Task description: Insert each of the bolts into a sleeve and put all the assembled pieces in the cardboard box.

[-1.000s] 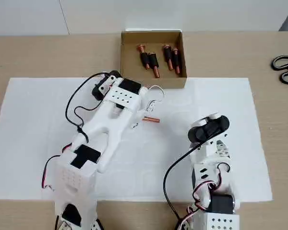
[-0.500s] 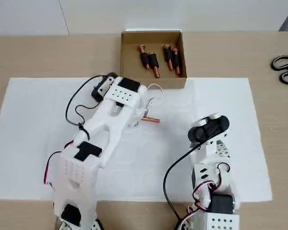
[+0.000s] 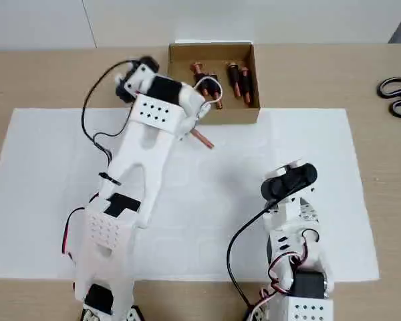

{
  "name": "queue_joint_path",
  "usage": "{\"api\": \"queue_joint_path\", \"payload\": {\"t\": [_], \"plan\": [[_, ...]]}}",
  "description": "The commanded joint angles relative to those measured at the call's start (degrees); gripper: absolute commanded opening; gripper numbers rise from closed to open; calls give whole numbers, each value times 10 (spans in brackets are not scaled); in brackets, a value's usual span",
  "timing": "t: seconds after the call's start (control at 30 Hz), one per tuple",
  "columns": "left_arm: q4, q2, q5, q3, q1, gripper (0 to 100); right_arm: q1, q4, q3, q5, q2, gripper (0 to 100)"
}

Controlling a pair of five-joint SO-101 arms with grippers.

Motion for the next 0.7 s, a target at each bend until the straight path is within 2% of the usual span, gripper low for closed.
{"api": "queue_joint_path", "payload": {"t": [0.0,0.27,0.33,0.43,0.53,0.67], "plan": [[11,-36,-60,-42,0,6,-35,-31,4,-5,-8,5],[18,-42,-198,-102,2,6,-175,-255,4,-5,-8,5],[22,-42,-228,-138,2,6,-184,-302,4,-11,-8,5],[47,-42,-275,-218,2,6,-184,-351,4,-62,-8,5],[80,-42,-317,-305,2,6,-184,-359,4,-109,-8,5],[81,-42,-385,-369,4,6,-184,-359,4,-151,-7,5]]}}
